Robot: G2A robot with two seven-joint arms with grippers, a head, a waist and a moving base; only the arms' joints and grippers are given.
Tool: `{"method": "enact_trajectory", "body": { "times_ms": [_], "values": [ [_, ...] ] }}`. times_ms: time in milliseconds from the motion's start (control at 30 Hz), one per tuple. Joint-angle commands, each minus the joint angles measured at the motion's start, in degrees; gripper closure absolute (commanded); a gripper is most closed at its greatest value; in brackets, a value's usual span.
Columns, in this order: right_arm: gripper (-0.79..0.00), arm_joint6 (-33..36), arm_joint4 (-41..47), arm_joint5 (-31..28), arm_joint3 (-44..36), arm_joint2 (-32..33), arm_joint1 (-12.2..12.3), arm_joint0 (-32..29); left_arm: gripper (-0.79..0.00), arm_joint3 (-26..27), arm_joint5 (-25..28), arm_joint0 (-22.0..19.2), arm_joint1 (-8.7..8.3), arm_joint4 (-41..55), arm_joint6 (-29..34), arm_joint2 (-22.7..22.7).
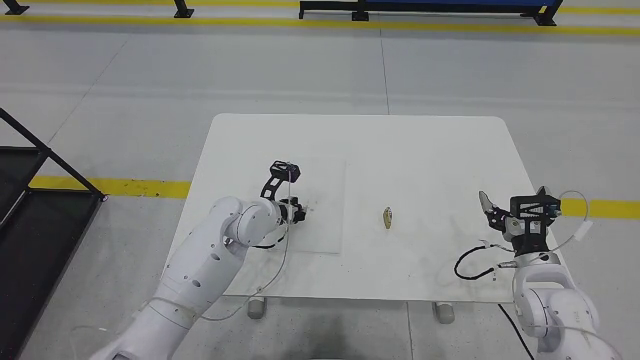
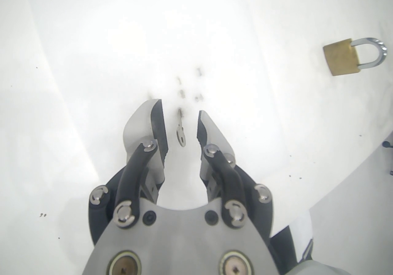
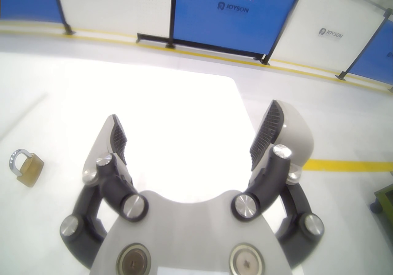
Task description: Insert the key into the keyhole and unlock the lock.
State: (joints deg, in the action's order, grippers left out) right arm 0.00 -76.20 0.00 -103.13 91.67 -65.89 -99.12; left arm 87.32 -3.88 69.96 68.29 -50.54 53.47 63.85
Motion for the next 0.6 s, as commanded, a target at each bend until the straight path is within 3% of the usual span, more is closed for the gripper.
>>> {"method": "enact_trajectory", "body": {
  "times_ms": [0,267,367,567],
  "values": [
    [-0.785,0.0,0.0,0.0,0.0,0.0,0.0,0.0,-0.151,0.0,0.0,0.0,0.00,0.0,0.0,0.0],
    [-0.785,0.0,0.0,0.0,0.0,0.0,0.0,0.0,-0.074,-0.3,0.1,0.1,-0.03,0.1,0.3,0.0],
    [-0.785,0.0,0.0,0.0,0.0,0.0,0.0,0.0,-0.003,-0.3,0.0,0.1,-0.03,0.0,0.3,-0.1],
    [-0.785,0.0,0.0,0.0,0.0,0.0,0.0,0.0,0.000,-0.3,-0.3,0.0,-0.02,-0.1,0.5,-0.1]
  ]
}}
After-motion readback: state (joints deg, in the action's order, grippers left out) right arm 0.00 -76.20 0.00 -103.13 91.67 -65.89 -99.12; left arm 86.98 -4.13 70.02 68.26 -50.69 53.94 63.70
